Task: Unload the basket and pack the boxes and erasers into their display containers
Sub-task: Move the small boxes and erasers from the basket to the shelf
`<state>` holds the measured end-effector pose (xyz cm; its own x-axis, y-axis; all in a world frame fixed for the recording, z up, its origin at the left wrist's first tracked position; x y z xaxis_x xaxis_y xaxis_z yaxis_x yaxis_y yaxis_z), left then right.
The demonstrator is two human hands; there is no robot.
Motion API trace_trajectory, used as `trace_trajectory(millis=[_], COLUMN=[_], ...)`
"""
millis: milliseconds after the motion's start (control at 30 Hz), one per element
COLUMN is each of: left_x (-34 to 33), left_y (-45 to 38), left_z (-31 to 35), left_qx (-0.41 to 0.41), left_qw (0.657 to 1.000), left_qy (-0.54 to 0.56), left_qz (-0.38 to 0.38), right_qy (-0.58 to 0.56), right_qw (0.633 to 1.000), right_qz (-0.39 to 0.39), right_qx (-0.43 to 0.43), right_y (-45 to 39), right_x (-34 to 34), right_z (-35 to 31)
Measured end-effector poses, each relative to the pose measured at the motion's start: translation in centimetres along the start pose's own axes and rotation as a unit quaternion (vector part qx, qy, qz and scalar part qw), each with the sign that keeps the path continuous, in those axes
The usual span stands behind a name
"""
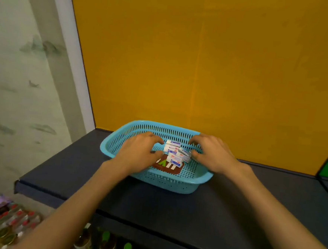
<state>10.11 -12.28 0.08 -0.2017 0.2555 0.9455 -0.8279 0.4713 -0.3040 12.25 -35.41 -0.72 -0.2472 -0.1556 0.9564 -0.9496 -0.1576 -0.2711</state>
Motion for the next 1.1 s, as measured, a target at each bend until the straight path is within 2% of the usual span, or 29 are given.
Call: trace_trajectory(millis=[267,433,600,767,933,1033,1100], left_x=[-3.1,-5.0,-6.6,-6.7,-6.0,-5.2,-4.5], left_y=[-5.8,-7.3,-7.9,-7.7,-7.5,-7.1,-6.7], left_z=[-1.9,-2.5,-2.9,-2.9,-2.7,-3.8,-5.2], left_qx=[-0.134,-0.199,-0.197,-0.195,-0.173,-0.146,-0.111], left_qw=[0.981,0.96,0.951,0.951,0.95,0.958,0.966], left_qy=[0.025,0.045,0.048,-0.013,-0.049,-0.026,0.035], left_qz=[-0.138,-0.193,-0.234,-0.239,-0.254,-0.244,-0.232], right_qy=[0.037,0.049,0.052,0.065,0.067,0.06,0.057], right_qw=[0.997,0.994,0.992,0.993,0.991,0.987,0.985], right_qz=[-0.015,-0.025,-0.035,-0.038,-0.088,-0.12,-0.136], right_qx=[-0.067,-0.09,-0.108,-0.089,-0.081,-0.086,-0.084], right_y=[-1.3,-1.7,-2.2,-2.7,-4.3,-5.1,-5.5], right_x=[0.1,-0.6,-0.5,-0.8,-1.6,-2.4,-3.1], right_z=[-1.7,-2.4,-2.3,-3.0,-4.0,-4.4,-4.4])
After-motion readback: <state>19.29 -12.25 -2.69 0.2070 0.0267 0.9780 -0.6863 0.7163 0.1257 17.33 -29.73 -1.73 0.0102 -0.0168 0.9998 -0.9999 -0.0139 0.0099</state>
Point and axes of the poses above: each hand's wrist, its own y-axis away from the middle knuckle, its own x-axis out of the back of the hand, z = x × y, the point moved 1 cm from there along -y, towards the middle knuckle, and after that the axes turned 10 degrees about -x, right-handed, at the moved point
